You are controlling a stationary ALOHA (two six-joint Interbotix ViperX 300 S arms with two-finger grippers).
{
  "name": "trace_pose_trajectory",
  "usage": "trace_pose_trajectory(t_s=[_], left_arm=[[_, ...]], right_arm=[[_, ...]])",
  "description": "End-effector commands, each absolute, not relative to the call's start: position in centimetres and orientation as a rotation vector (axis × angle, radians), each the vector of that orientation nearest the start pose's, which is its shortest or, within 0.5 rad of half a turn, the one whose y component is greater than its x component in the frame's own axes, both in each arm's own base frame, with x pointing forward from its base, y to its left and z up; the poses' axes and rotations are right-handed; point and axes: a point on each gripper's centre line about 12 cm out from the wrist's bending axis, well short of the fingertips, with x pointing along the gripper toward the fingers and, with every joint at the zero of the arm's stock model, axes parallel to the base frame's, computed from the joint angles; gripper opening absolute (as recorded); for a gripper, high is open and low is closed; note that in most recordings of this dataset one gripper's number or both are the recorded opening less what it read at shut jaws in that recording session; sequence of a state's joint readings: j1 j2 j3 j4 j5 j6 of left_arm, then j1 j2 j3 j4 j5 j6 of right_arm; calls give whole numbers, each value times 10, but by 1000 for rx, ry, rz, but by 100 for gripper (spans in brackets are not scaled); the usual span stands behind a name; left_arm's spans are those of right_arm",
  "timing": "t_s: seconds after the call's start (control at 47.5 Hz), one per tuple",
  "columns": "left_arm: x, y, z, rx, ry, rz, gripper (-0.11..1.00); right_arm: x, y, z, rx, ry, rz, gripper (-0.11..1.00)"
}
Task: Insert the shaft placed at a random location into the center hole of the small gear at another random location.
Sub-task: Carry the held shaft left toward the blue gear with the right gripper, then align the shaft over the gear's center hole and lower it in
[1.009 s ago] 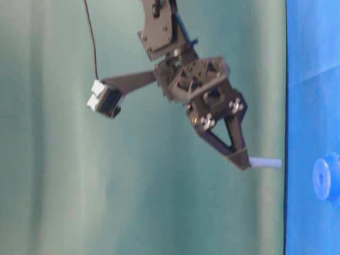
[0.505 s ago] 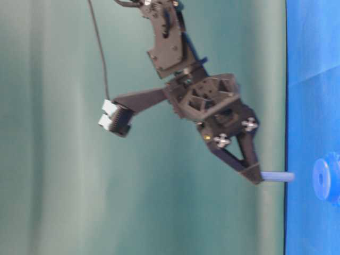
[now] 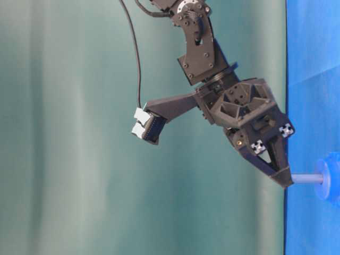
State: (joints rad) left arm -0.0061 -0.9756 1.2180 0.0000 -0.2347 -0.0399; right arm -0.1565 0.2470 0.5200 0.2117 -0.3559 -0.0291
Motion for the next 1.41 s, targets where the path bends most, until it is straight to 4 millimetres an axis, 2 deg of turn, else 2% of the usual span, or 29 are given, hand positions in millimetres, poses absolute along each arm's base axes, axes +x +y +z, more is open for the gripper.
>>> trace_pose_trajectory(t_s=[0.0, 0.189, 0.273, 0.505, 0.631, 0.988, 1.388], left_arm=[[196, -1, 275, -40, -3, -7, 0], [196, -1, 275, -40, -1, -7, 0], [196, -2, 275, -40, 0, -8, 0], [196, -2, 275, -40, 3, -8, 0], [196, -2, 275, -40, 3, -8, 0], [196, -2, 275, -38, 3, -8, 0], [196, -2, 275, -38, 3, -8, 0]], right_arm=[[451, -80, 157, 185, 364, -262, 3], [451, -80, 155, 185, 367, -263, 3], [451, -80, 160, 185, 356, -262, 3], [446, -78, 203, 150, 272, -244, 3], [443, -77, 217, 123, 250, -236, 3], [448, -76, 197, 134, 293, -237, 3], [456, -78, 158, 164, 349, -264, 3]])
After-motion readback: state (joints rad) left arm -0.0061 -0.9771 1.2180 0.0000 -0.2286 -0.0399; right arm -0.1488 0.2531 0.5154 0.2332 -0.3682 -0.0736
